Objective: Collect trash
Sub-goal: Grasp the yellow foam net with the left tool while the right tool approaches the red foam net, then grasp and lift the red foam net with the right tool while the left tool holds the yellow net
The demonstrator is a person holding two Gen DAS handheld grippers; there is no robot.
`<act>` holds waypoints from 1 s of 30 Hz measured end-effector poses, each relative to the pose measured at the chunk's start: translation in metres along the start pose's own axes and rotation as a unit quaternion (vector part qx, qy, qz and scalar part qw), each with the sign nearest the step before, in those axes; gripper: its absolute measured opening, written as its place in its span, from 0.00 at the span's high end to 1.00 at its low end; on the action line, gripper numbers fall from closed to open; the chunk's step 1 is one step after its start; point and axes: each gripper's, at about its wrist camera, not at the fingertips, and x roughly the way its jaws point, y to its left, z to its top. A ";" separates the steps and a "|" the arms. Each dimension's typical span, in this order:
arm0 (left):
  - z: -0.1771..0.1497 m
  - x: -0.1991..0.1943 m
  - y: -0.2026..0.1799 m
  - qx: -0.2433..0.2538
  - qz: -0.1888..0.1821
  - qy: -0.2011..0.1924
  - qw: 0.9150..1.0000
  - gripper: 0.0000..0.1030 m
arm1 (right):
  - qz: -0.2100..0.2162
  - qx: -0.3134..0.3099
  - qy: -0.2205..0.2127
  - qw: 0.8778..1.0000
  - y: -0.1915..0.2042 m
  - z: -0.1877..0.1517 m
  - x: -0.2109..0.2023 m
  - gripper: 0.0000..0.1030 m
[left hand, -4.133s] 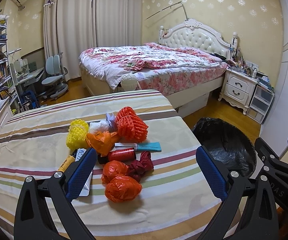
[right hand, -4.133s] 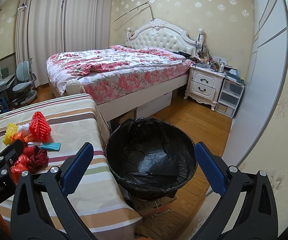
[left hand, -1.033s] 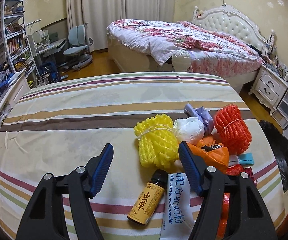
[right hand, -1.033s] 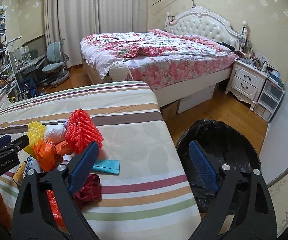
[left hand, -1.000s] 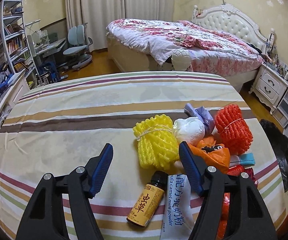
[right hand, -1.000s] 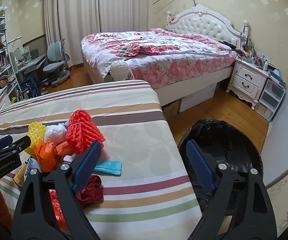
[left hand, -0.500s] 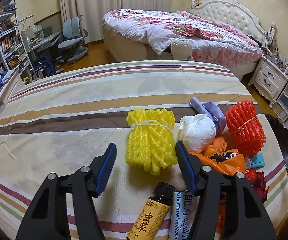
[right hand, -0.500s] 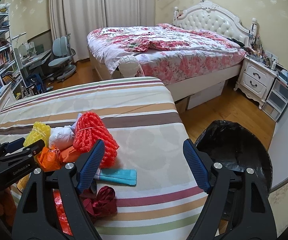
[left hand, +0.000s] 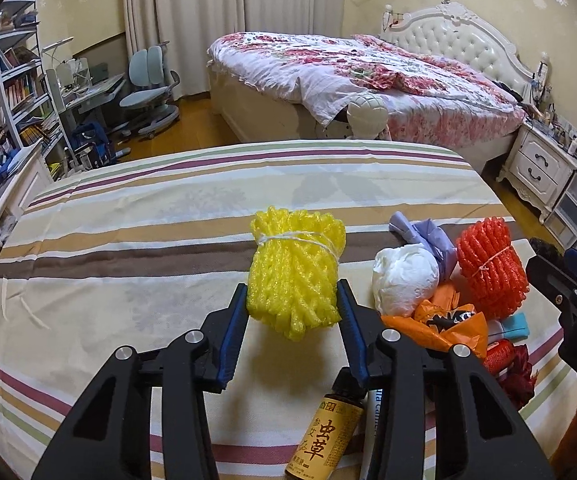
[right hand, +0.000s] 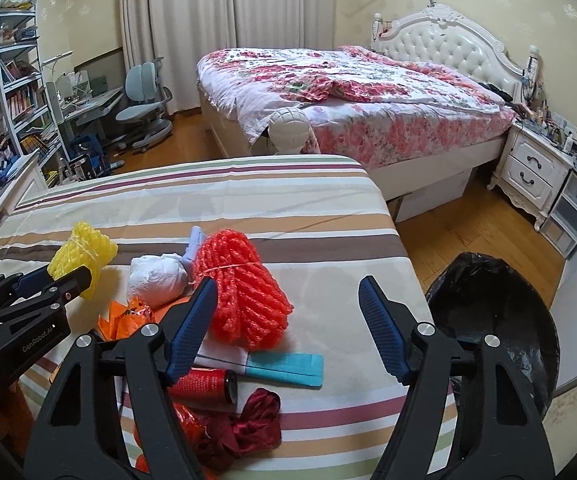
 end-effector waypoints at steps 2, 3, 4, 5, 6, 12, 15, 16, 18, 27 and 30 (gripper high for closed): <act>0.000 0.000 0.004 -0.006 0.002 0.000 1.000 0.57 | 0.002 -0.006 0.001 1.000 0.005 0.001 0.002 0.32; -0.001 0.000 0.006 -0.008 0.003 -0.001 1.000 0.57 | 0.004 -0.010 0.002 1.000 0.009 0.002 0.004 0.32; -0.001 0.000 0.008 -0.010 0.005 -0.003 1.000 0.57 | 0.007 -0.013 0.005 1.000 0.012 0.002 0.007 0.32; -0.001 -0.001 0.008 -0.011 0.006 -0.004 1.000 0.57 | 0.009 -0.018 0.009 1.000 0.015 0.002 0.009 0.32; -0.002 -0.002 0.009 -0.012 0.008 -0.006 1.000 0.57 | 0.011 -0.022 0.012 1.000 0.017 0.002 0.011 0.32; -0.002 -0.008 0.011 -0.017 0.011 -0.018 1.000 0.58 | 0.027 -0.033 0.043 0.998 0.026 -0.004 0.026 0.56; -0.001 -0.015 0.011 -0.019 0.014 -0.030 0.999 0.57 | 0.028 -0.034 0.038 0.998 0.027 -0.006 0.022 0.62; 0.000 -0.018 0.010 -0.019 0.015 -0.035 0.999 0.58 | 0.028 -0.032 0.035 0.998 0.027 -0.006 0.018 0.63; 0.001 -0.024 0.008 -0.018 0.017 -0.046 0.999 0.57 | 0.028 -0.028 0.028 0.999 0.024 -0.005 0.012 0.68; 0.006 -0.044 -0.011 -0.004 0.005 -0.081 0.997 0.57 | 0.037 0.000 0.031 0.999 -0.001 -0.007 0.004 0.84; 0.004 -0.041 -0.011 -0.002 0.010 -0.079 0.997 0.57 | 0.037 0.003 0.031 0.999 -0.003 -0.007 0.005 0.80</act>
